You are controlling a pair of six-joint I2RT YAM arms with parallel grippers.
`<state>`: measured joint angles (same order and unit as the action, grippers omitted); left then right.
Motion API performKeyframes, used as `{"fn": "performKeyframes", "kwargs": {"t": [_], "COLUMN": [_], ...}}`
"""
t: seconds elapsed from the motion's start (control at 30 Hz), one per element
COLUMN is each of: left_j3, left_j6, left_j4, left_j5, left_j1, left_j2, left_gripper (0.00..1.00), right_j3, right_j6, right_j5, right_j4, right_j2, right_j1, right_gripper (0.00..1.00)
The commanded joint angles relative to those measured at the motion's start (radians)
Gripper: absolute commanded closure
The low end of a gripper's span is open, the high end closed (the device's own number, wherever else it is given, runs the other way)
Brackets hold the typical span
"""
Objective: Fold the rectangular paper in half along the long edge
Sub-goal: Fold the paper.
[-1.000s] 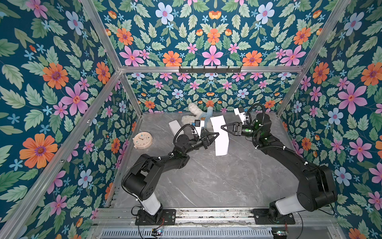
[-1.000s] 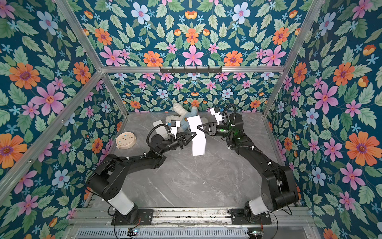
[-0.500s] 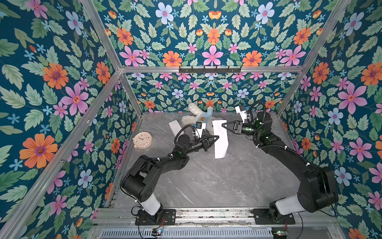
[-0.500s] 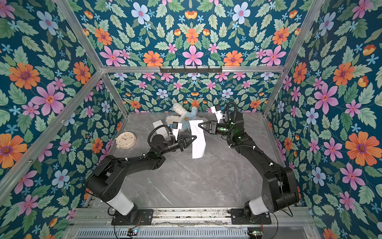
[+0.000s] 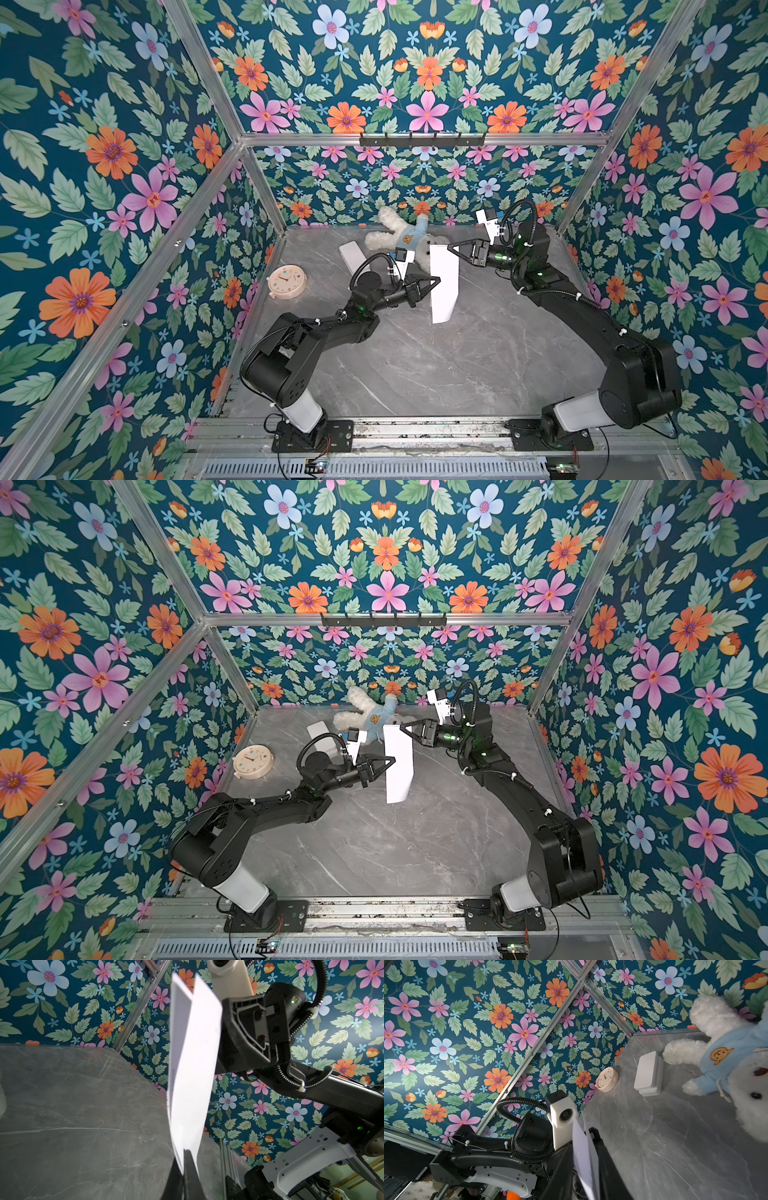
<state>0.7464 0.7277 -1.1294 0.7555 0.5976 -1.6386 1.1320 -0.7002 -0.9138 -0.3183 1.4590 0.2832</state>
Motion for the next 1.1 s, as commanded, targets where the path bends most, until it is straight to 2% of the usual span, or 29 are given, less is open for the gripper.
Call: {"fn": "performKeyframes", "kwargs": {"t": [0.0, 0.13, 0.17, 0.2, 0.33, 0.43, 0.53, 0.57, 0.63, 0.67, 0.73, 0.77, 0.8, 0.83, 0.87, 0.9, 0.93, 0.97, 1.0, 1.03, 1.07], "left_j3": [0.003, 0.008, 0.009, 0.014, 0.025, 0.024, 0.019, 0.019, 0.021, 0.022, 0.027, 0.028, 0.03, 0.032, 0.034, 0.036, 0.038, 0.039, 0.041, 0.042, 0.044], "left_j6": [-0.006, 0.025, 0.037, 0.055, 0.118, 0.146, 0.161, 0.163, 0.173, 0.178, 0.194, 0.201, 0.21, 0.22, 0.227, 0.238, 0.243, 0.248, 0.255, 0.265, 0.274], "left_j4": [-0.019, -0.053, -0.066, -0.077, -0.121, -0.139, -0.145, -0.145, -0.153, -0.16, -0.179, -0.189, -0.201, -0.211, -0.221, -0.23, -0.237, -0.24, -0.243, -0.252, -0.26], "left_j5": [0.012, -0.005, -0.009, -0.013, -0.024, -0.048, -0.083, -0.091, -0.103, -0.108, -0.113, -0.114, -0.114, -0.117, -0.116, -0.119, -0.123, -0.13, -0.136, -0.139, -0.144], "left_j1": [-0.001, -0.001, -0.001, -0.001, -0.001, -0.001, -0.002, -0.002, -0.002, -0.002, -0.004, -0.004, -0.005, -0.007, -0.008, -0.01, -0.012, -0.013, -0.016, -0.02, -0.022], "left_j2": [0.003, -0.001, -0.003, -0.006, -0.016, -0.013, -0.008, -0.007, -0.007, -0.009, -0.014, -0.018, -0.019, -0.021, -0.025, -0.028, -0.031, -0.033, -0.036, -0.041, -0.045], "left_gripper": [1.0, 1.0, 1.0, 1.0, 1.0, 1.0, 1.0, 1.0, 1.0, 1.0, 1.0, 1.0, 1.0, 1.0, 1.0, 1.0, 1.0, 1.0, 1.0, 1.0, 1.0], "right_j3": [0.005, -0.02, -0.032, -0.044, -0.084, -0.106, -0.118, -0.119, -0.124, -0.125, -0.129, -0.131, -0.134, -0.139, -0.143, -0.146, -0.149, -0.151, -0.155, -0.159, -0.159], "right_j6": [0.012, 0.007, 0.007, 0.005, -0.023, -0.05, -0.069, -0.074, -0.081, -0.082, -0.082, -0.081, -0.081, -0.082, -0.082, -0.082, -0.083, -0.085, -0.088, -0.092, -0.094], "right_j5": [-0.014, -0.015, -0.009, -0.005, -0.003, -0.02, -0.042, -0.051, -0.07, -0.074, -0.074, -0.076, -0.081, -0.084, -0.084, -0.086, -0.093, -0.098, -0.101, -0.099, -0.096], "right_j4": [-0.008, -0.011, -0.012, -0.017, -0.057, -0.095, -0.122, -0.129, -0.145, -0.146, -0.142, -0.139, -0.14, -0.141, -0.144, -0.146, -0.148, -0.152, -0.158, -0.163, -0.164], "right_j2": [-0.007, -0.015, -0.019, -0.023, -0.026, -0.022, -0.017, -0.016, -0.015, -0.016, -0.02, -0.023, -0.023, -0.023, -0.023, -0.022, -0.019, -0.017, -0.015, -0.013, -0.01], "right_j1": [0.0, -0.001, -0.001, -0.003, -0.011, -0.013, -0.013, -0.013, -0.012, -0.012, -0.012, -0.012, -0.013, -0.012, -0.013, -0.012, -0.012, -0.012, -0.013, -0.012, -0.013], "right_gripper": [1.0, 0.62, 0.55, 0.5, 0.41, 0.43, 0.55, 0.63, 0.91, 0.99, 0.99, 0.88, 0.72, 0.63, 0.62, 0.67, 0.8, 0.88, 0.92, 0.92, 0.87]}}
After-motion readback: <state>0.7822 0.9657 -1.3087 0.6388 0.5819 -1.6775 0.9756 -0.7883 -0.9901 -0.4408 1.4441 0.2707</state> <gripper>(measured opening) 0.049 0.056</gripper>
